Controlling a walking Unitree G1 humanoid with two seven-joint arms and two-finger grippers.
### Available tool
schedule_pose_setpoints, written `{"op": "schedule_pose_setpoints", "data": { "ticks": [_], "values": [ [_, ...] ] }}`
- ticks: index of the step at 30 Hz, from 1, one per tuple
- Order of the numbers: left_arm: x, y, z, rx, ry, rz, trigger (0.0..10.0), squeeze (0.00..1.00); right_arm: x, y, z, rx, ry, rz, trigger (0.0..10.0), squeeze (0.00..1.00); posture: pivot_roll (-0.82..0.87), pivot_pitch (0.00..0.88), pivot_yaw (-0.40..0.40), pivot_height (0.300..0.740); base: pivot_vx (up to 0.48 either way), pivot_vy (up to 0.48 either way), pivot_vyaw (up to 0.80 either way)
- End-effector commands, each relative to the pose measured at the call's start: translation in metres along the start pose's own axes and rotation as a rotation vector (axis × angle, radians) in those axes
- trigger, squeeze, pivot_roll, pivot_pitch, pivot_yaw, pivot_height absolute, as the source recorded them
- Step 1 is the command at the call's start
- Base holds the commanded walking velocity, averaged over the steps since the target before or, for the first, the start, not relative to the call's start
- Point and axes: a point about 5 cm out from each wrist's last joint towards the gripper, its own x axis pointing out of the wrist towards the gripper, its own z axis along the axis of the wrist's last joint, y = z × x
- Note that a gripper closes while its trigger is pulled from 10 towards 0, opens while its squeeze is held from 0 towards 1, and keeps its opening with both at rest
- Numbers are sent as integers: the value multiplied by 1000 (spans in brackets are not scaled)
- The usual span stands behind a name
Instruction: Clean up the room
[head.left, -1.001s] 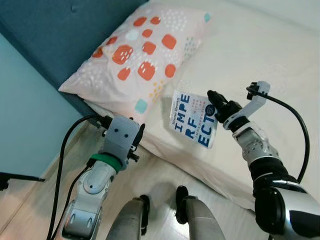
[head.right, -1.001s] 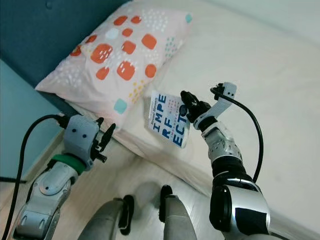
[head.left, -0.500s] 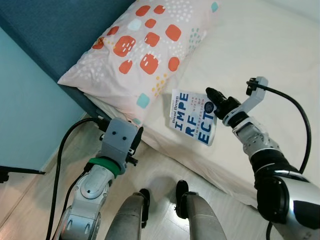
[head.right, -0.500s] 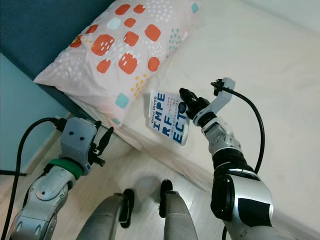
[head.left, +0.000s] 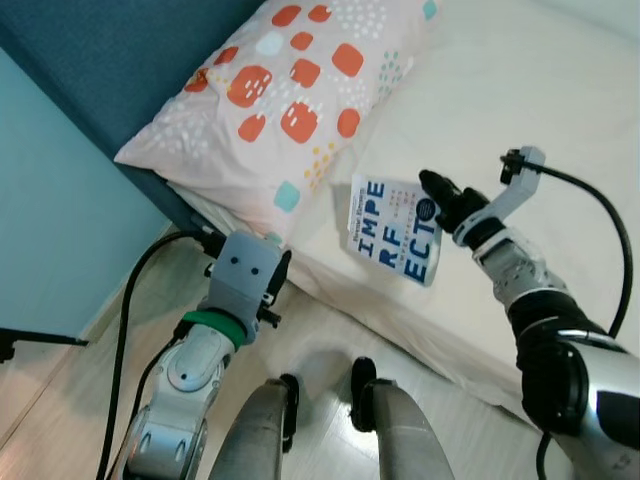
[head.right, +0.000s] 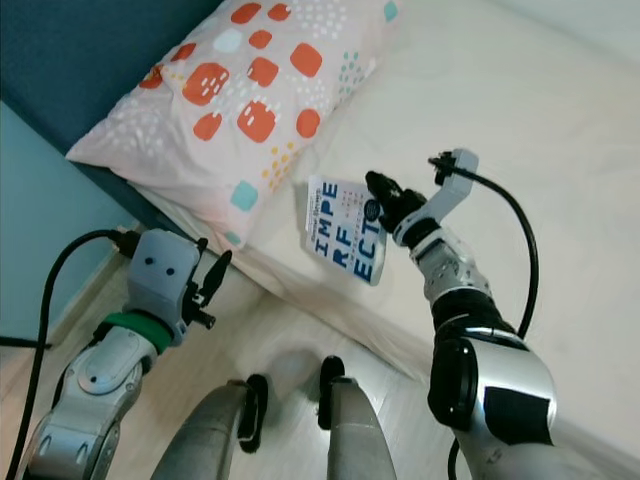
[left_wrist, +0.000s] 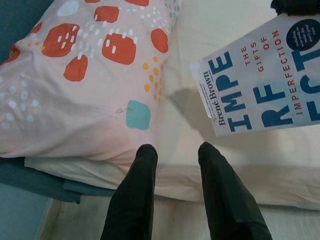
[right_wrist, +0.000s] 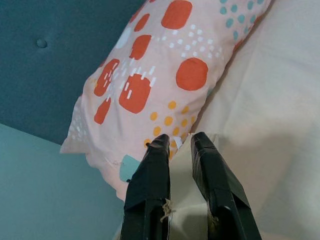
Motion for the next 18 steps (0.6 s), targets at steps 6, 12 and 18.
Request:
{"op": "schedule_pose_setpoints", "data": {
  "ticks": [6,12,18],
  "values": [
    [0,-3,-7,0,31,2,10000,0,2,1,11,4,-47,29,10000,0,162,301,58,620,0,0,0],
    [2,-3,-6,2,27,2,10000,0,6,8,24,57,-105,106,10000,0,160,298,60,610,0,0,0],
    [2,-3,-6,3,27,2,10000,0,8,14,27,124,-136,177,10000,0,163,303,63,610,0,0,0]
  ]
}}
